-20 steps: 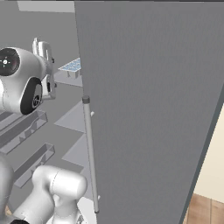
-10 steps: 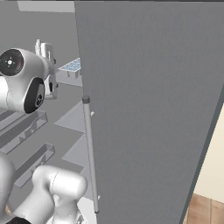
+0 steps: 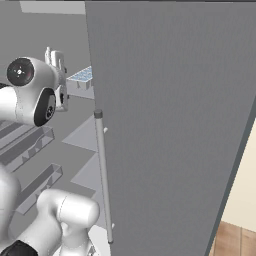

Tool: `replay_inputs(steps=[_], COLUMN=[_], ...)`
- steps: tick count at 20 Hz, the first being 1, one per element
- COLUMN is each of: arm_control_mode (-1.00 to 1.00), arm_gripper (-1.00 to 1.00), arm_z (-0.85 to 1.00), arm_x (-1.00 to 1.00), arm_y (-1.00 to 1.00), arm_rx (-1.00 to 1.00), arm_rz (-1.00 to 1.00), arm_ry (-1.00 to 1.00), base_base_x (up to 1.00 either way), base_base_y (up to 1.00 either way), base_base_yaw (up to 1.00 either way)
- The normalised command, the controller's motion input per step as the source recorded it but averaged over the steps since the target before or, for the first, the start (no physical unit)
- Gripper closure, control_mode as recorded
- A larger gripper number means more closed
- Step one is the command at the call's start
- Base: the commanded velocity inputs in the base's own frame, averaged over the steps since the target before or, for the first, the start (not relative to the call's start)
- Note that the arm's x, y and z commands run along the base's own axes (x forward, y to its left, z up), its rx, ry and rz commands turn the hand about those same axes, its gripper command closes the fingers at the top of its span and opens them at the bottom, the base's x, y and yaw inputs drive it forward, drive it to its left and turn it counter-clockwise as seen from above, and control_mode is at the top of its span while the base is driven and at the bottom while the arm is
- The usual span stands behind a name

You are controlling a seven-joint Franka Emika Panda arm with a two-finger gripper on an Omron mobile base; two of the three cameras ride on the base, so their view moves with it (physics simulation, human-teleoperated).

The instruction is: Open the freezer door, pick up the ice cube tray from the freezer, and place it on the dining counter.

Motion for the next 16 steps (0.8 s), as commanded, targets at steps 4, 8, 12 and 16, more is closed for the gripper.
replay_inputs(steps=[4,8,12,16], arm_control_mode=[-1.00,-1.00,-1.00,-1.00], arm_gripper=[-1.00,-1.00,-1.00,-1.00], arm_z=[-0.02,-0.05,-0.05,-0.04], arm_x=[0.37,0.35,0.33,0.29], arm_y=[0.00,0.00,0.00,0.00], arm_rx=[0.00,0.00,0.00,0.00], arm_rz=[0.00,0.00,0.00,0.00], arm_ry=[0.00,0.00,0.00,0.00], base_base_x=[0.00,0.00,0.00,0.00], base_base_y=[0.00,0.00,0.00,0.00], base_base_yaw=[0.00,0.00,0.00,0.00])
